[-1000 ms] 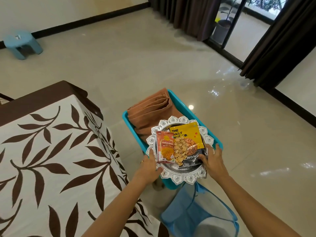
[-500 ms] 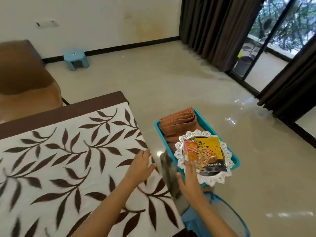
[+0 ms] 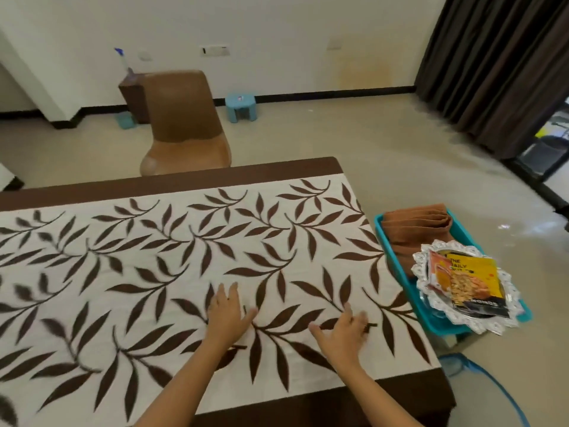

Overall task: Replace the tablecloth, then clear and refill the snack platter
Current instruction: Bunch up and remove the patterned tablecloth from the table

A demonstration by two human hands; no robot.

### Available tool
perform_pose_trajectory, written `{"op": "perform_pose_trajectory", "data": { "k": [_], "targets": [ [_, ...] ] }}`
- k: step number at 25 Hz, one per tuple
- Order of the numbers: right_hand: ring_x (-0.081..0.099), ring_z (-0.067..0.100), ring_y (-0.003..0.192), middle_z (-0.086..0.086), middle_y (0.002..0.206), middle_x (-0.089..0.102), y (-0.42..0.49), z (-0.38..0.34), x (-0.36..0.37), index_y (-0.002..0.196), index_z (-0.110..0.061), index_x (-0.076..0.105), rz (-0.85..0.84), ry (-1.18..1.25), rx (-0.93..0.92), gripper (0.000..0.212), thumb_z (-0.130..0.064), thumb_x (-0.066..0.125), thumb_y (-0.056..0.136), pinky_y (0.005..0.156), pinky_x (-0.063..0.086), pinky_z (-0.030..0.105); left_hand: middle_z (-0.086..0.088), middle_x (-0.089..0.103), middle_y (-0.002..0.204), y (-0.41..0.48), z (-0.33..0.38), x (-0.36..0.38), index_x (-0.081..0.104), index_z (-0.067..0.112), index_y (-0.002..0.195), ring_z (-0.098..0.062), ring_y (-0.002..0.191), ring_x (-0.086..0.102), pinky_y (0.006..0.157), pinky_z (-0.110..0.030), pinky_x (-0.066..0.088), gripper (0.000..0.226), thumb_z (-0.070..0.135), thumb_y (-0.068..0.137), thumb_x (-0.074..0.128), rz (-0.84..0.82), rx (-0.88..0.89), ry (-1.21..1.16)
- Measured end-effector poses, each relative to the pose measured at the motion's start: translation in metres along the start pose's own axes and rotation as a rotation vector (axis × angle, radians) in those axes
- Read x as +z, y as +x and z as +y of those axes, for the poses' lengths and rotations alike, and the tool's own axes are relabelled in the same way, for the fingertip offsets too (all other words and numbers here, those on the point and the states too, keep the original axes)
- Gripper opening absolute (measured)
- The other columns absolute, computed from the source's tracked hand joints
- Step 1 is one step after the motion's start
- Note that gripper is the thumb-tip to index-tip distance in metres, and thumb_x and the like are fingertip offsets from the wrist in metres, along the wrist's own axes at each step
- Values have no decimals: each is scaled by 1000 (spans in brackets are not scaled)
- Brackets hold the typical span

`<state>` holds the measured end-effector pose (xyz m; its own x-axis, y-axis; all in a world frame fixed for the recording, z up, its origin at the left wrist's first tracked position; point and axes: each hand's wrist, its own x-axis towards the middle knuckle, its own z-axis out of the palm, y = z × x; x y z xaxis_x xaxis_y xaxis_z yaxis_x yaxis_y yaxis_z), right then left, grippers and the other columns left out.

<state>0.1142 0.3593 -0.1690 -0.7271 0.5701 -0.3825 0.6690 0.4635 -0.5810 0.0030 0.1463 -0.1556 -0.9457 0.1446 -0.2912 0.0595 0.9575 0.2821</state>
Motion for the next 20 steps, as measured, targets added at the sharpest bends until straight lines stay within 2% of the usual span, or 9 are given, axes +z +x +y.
{"op": "perform_pose_trajectory", "data": {
  "k": [4, 7, 11, 14, 17, 20],
  "targets": [
    [-21, 43, 140, 31, 150, -25, -2, -22, 22, 148, -11, -18, 158, 93, 250, 129, -68, 67, 69, 114, -6, 53, -33, -17, 151, -9, -54, -11, -11, 12, 151, -51, 140, -9, 110, -64, 0, 106, 72, 82, 43, 99, -496, -231],
    [-23, 44, 139, 32, 149, -25, 12, -34, 33, 147, -10, -20, 159, 87, 365, 135, -77, 63, 64, 113, -12, 53, -33, -26, 148, -6, -83, -10, -24, 15, 147, -52, 137, -20, 107, -68, -8, 124, 76, 72, 54, 70, -684, -410],
    [-24, 40, 140, 31, 150, -24, 30, -46, 47, 148, -11, -19, 159, 65, 273, 137, -78, 63, 62, 112, -15, 49, -31, -23, 150, 6, -99, 2, -21, 9, 148, -52, 137, -20, 106, -66, -12, 132, 76, 68, 61, 16, -565, -329],
    [-22, 36, 142, 28, 152, -21, 43, -54, 51, 148, -9, -19, 159, 85, 137, 135, -76, 63, 64, 113, -15, 44, -25, -19, 154, 15, -104, 2, -15, 3, 149, -43, 141, -22, 109, -57, -16, 133, 69, 67, 67, 62, -400, -313],
    [-18, 31, 144, 22, 156, -15, 56, -66, 62, 149, -6, -13, 102, 28, -19, 126, -66, 66, 72, 115, -12, 41, -15, -15, 158, 28, -113, 4, -11, 4, 150, -31, 145, -18, 113, -46, -16, 131, 61, 68, 73, 79, -228, -314],
    [-11, 29, 146, 18, 158, -8, 68, -79, 73, 150, -6, -7, 34, -33, -154, 111, -48, 67, 80, 118, -7, 40, -9, -14, 159, 40, -109, 3, -10, 9, 152, -23, 146, -16, 114, -40, -16, 125, 54, 70, 74, 20, -44, -310]
  ]
}}
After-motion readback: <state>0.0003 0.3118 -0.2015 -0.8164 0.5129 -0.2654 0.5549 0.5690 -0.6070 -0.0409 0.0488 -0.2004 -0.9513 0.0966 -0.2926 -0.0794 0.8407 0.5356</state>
